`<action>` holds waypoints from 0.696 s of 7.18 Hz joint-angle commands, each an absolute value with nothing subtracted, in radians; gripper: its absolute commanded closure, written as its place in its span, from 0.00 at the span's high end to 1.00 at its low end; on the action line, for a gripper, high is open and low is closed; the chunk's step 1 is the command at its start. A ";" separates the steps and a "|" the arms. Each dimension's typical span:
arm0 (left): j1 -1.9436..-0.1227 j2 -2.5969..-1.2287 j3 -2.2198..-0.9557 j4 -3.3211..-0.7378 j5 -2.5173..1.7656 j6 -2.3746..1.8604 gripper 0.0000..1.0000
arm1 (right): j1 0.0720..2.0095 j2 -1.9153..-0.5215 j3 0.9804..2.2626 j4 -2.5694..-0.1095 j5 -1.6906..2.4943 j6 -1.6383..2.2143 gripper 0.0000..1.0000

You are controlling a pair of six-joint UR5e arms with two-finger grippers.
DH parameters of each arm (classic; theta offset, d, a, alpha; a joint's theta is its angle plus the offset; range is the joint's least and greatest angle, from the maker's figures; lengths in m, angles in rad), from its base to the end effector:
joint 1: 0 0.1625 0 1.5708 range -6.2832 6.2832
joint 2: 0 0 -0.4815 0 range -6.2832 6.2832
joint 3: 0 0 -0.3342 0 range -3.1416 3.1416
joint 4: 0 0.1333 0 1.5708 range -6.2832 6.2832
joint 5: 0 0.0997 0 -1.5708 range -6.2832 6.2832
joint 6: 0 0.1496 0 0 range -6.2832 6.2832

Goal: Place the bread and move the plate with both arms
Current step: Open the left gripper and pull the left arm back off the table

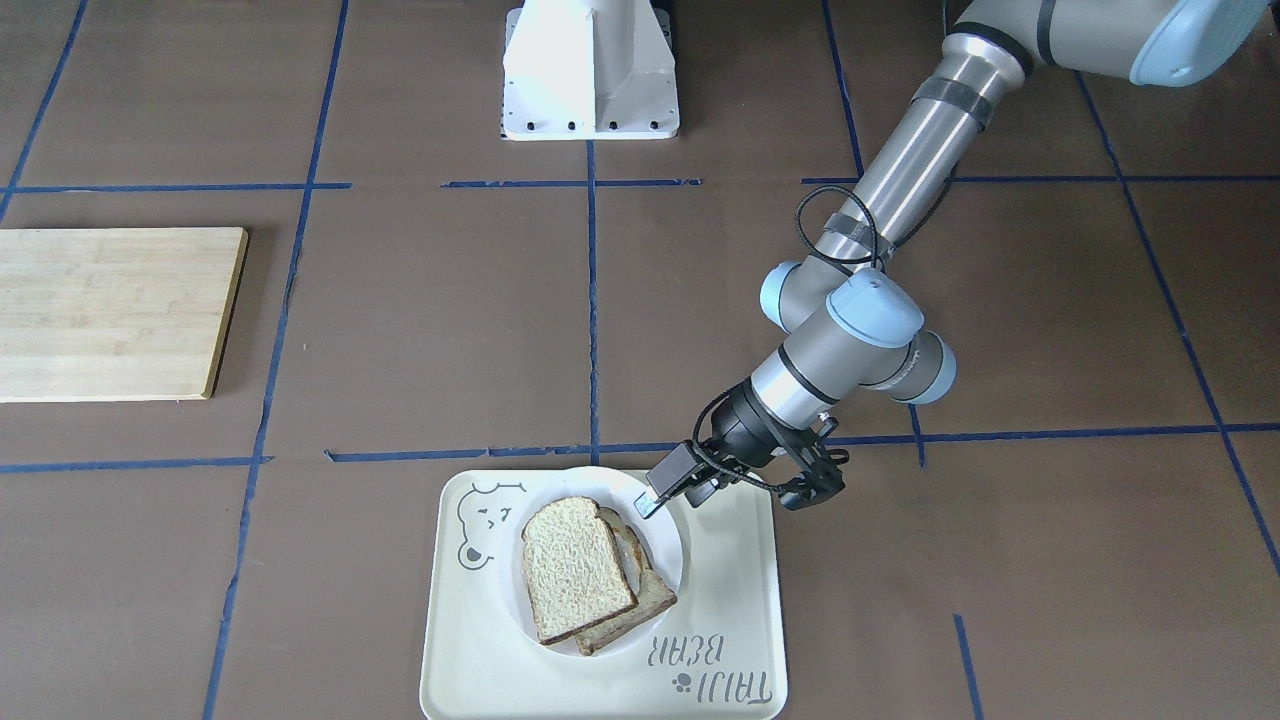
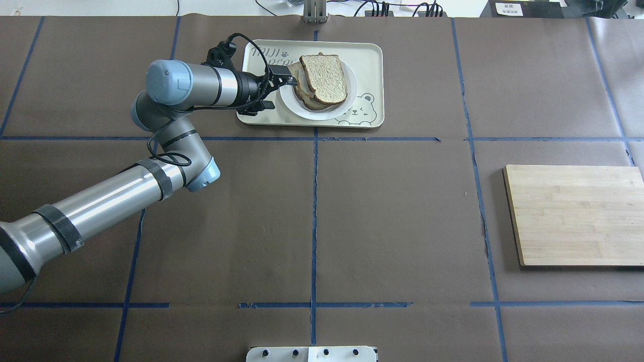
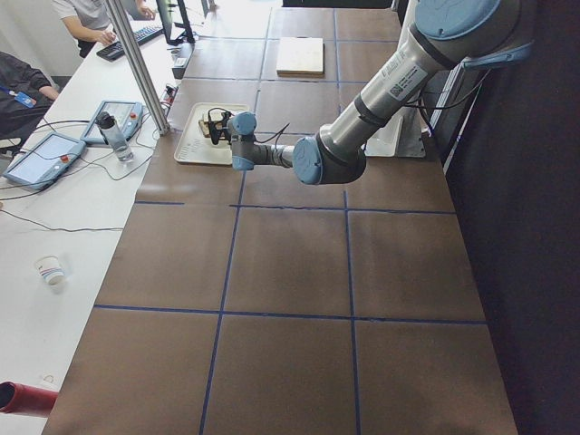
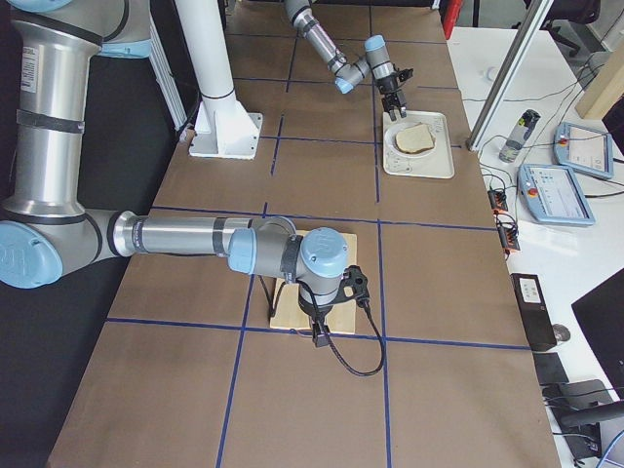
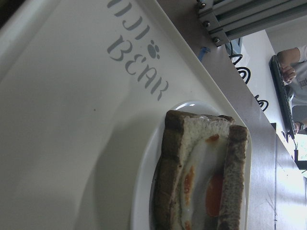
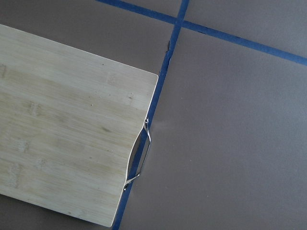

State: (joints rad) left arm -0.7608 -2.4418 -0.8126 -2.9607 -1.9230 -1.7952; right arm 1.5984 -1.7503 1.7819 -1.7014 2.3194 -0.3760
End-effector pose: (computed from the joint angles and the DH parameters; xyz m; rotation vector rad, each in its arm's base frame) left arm 0.5573 -0.6434 0.3451 0.1222 1.5248 -0.5251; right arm 0.0408 -0.3354 0.7446 0.0577 -0.7546 -0.2946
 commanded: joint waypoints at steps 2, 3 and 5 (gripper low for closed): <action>-0.840 -2.262 -1.165 -2.629 -2.097 -1.653 1.00 | 1.598 -1.750 1.786 -1.701 2.319 -0.377 1.00; -0.912 -2.203 -1.269 -2.493 -2.180 -1.553 1.00 | 1.598 -1.750 1.787 -1.701 2.319 -0.377 1.00; -0.962 -2.046 -1.470 -2.314 -2.203 -1.250 1.00 | 1.598 -1.750 1.787 -1.701 2.319 -0.377 1.00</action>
State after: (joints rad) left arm -0.9285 -2.1360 -1.3541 -2.4218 -2.1837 -1.4270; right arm 1.5984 -1.7503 1.7866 -1.7012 2.3194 -0.3773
